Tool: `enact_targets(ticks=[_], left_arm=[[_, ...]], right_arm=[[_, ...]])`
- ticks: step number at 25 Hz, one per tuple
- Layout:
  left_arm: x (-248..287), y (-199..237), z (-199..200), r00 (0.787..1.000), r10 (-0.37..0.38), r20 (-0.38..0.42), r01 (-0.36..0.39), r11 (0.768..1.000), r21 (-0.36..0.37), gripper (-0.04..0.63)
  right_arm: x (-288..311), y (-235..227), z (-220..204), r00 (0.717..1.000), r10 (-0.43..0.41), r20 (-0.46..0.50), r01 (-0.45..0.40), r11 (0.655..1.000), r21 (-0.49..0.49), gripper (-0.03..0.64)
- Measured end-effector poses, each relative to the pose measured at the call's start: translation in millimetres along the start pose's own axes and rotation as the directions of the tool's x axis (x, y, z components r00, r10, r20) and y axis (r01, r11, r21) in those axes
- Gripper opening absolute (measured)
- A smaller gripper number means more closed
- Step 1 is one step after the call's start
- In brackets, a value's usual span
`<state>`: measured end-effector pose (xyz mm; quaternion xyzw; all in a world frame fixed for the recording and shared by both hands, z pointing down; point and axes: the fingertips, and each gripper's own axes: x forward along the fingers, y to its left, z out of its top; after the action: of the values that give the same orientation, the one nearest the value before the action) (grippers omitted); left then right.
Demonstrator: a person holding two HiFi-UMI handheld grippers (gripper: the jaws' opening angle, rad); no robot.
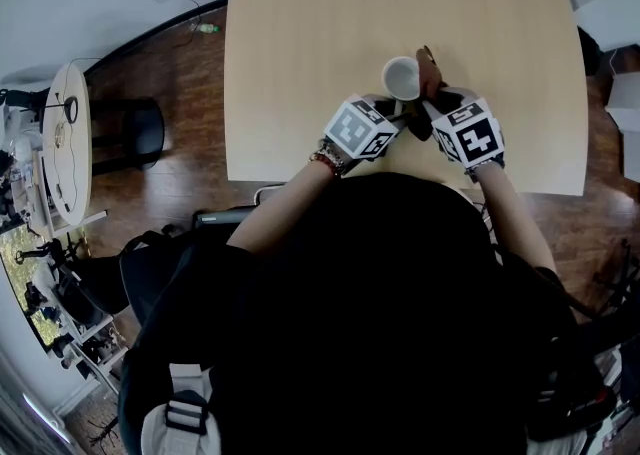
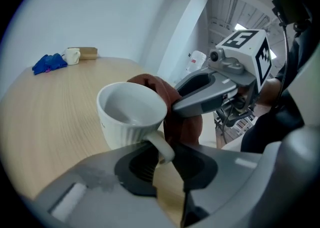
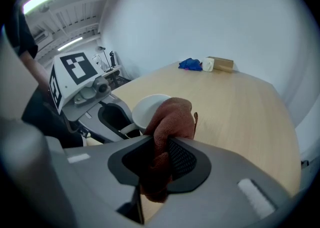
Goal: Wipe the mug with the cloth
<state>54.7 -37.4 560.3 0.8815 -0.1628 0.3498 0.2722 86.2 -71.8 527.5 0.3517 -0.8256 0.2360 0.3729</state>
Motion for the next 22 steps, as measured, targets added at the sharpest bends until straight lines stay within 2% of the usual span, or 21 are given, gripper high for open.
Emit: enact_targets(ticks=[8, 12, 14, 18, 22], left_arm=[[3, -4, 2, 0.999, -0.046, -0.008, 0.046, 0.999, -0.009, 0.083], [1, -5, 1, 0.998, -0.062, -0.015, 0.062, 0.998, -0.009, 0.081], [1, -4, 0, 0.998, -0.061, -0.018, 0.061, 0.998, -0.013, 0.081], [0, -8, 7, 0.997, -0.074, -0.015, 0.074, 0.997, -0.008, 0.083], [1, -8, 4, 0.996, -0.08, -0.025, 0.08, 0.997, -0.011, 0.083]], right_arm=[[41, -6, -34, 0.996, 0.014, -0.093, -0.015, 1.0, -0.015, 0.081], [52, -5, -39, 0.995, 0.038, -0.097, -0.037, 0.999, 0.007, 0.081], [47, -2, -34, 0.996, 0.065, -0.062, -0.064, 0.998, 0.016, 0.081], [20, 2, -16, 0.988, 0.131, 0.079, -0.138, 0.987, 0.085, 0.081], [1, 12, -5, 0.979, 0.149, 0.142, -0.159, 0.986, 0.055, 0.081]])
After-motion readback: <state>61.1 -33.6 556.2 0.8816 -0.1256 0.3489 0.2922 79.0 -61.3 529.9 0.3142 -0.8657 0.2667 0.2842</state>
